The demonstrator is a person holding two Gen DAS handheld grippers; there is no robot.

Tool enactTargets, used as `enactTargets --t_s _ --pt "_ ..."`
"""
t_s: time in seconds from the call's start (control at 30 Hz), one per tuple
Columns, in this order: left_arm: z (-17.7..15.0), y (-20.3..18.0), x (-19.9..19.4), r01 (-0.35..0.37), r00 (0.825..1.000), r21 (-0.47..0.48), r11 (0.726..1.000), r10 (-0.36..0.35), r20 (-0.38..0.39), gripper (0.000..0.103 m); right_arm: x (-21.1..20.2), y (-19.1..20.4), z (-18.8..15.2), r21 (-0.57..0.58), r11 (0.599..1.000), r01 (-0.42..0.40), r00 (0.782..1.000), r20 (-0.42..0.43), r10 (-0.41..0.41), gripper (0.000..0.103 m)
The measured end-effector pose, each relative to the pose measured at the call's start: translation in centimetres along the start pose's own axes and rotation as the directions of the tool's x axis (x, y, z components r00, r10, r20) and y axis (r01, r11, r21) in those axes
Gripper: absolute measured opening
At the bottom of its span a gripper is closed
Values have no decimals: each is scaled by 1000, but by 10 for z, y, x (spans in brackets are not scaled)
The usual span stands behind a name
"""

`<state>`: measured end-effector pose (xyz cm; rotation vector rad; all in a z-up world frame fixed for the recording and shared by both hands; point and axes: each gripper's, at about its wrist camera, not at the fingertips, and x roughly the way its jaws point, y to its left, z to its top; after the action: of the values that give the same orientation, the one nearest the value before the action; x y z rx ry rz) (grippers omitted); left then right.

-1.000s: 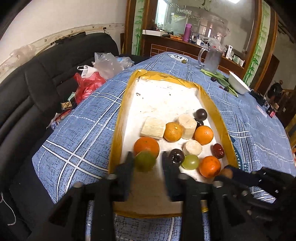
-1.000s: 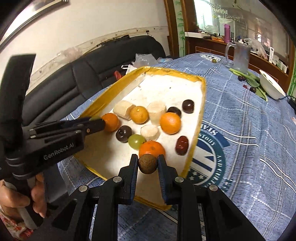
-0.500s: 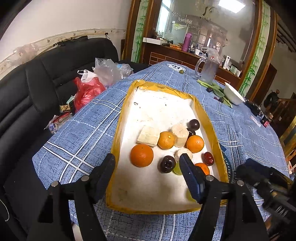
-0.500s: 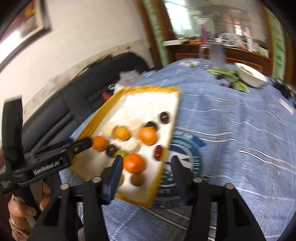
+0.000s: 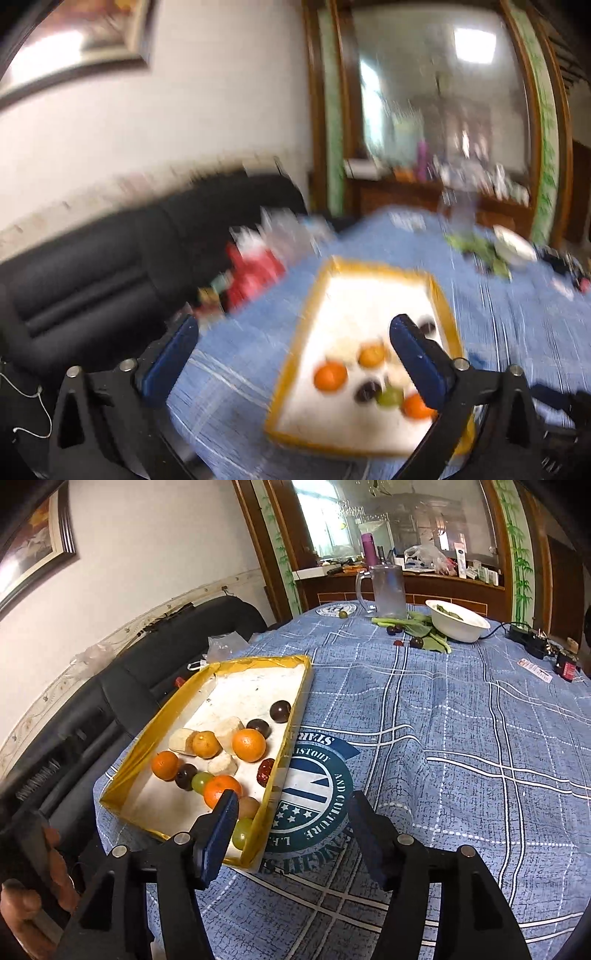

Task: Organize fruits

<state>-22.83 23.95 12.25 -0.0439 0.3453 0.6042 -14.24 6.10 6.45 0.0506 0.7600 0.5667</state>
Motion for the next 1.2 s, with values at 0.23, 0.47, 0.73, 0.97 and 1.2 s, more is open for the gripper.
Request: enactTargets --t_s 0.23,0.47,0.73,0.97,1.2 --pt "2 -3 -44 53 974 10 999 -53 220 103 -8 3 -6 -25 1000 -7 1000 23 8 70" --pt "-5 -29 -23 71 997 70 995 -73 23 103 -10 10 -13 -53 999 4 1000 23 -3 80" --pt "-18 -34 4 128 977 61 990 -115 -179 103 -9 18 -18 -96 994 48 999 19 -46 87" --pt "-28 -30 15 156 951 24 987 -144 -274 103 -7 27 -21 -132 989 67 998 13 -66 88" --pt "-33 -25 24 165 935 -11 986 -160 -317 103 -2 35 -23 -162 984 74 997 -1 -75 88"
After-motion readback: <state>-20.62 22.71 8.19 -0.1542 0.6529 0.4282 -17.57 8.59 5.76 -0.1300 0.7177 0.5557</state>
